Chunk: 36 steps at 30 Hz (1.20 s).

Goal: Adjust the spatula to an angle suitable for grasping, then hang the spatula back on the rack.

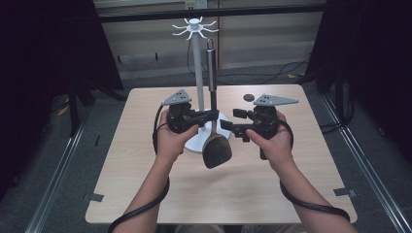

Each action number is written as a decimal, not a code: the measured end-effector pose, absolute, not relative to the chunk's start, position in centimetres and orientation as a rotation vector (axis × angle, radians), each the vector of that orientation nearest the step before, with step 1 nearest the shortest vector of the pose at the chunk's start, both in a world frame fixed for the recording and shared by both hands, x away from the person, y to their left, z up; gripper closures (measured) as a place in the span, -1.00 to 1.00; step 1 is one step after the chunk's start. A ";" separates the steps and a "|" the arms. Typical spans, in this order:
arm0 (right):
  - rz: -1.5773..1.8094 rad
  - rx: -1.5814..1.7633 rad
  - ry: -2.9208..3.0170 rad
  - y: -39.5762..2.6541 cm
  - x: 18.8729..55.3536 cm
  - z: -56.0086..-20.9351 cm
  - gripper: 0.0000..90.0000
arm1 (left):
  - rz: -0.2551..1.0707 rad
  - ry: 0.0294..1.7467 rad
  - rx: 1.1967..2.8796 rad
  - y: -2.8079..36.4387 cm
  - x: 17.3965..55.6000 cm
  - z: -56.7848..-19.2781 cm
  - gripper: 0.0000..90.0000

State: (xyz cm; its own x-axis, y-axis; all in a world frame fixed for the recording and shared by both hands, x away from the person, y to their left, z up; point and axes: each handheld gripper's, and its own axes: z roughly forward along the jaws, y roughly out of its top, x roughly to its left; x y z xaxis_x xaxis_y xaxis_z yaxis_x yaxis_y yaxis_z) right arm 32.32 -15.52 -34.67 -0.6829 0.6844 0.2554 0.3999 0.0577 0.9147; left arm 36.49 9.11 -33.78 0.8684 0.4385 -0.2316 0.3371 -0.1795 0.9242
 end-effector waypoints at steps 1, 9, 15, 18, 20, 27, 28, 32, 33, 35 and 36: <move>1.670 1.103 2.089 -15.5 32.3 -34.7 -0.37 | 0.101 0.589 1.780 9.1 36.5 -33.7 0.96; 1.596 1.124 2.113 -16.3 32.0 -36.2 -0.44 | 0.110 0.621 1.763 9.2 37.4 -33.6 0.96; 1.586 1.122 2.119 -16.6 31.9 -36.5 -0.45 | 0.117 0.633 1.767 9.1 37.6 -33.8 0.96; 1.581 1.114 2.120 -16.7 31.8 -36.6 -0.46 | 0.126 0.639 1.767 9.1 37.7 -33.9 0.96; 1.578 1.113 2.123 -16.9 31.8 -36.7 -0.47 | 0.128 0.636 1.759 9.1 37.7 -34.0 0.96; 1.557 1.113 2.131 -17.0 31.7 -37.1 -0.48 | 0.145 0.639 1.765 8.9 37.9 -34.0 0.96; 1.556 1.110 2.133 -17.1 31.7 -37.1 -0.49 | 0.147 0.639 1.766 8.9 37.9 -34.0 0.96; 1.552 1.111 2.132 -17.3 31.6 -37.2 -0.49 | 0.164 0.646 1.762 8.9 37.9 -34.4 0.96; 1.552 1.110 2.135 -17.4 31.6 -37.3 -0.49 | 0.163 0.647 1.758 8.9 38.0 -34.5 0.96; 1.555 1.111 2.133 -17.4 31.6 -37.3 -0.49 | 0.162 0.646 1.755 9.0 38.1 -34.5 0.95; 1.552 1.115 2.132 -17.4 31.6 -37.4 -0.50 | 0.176 0.653 1.757 9.0 38.1 -34.6 0.95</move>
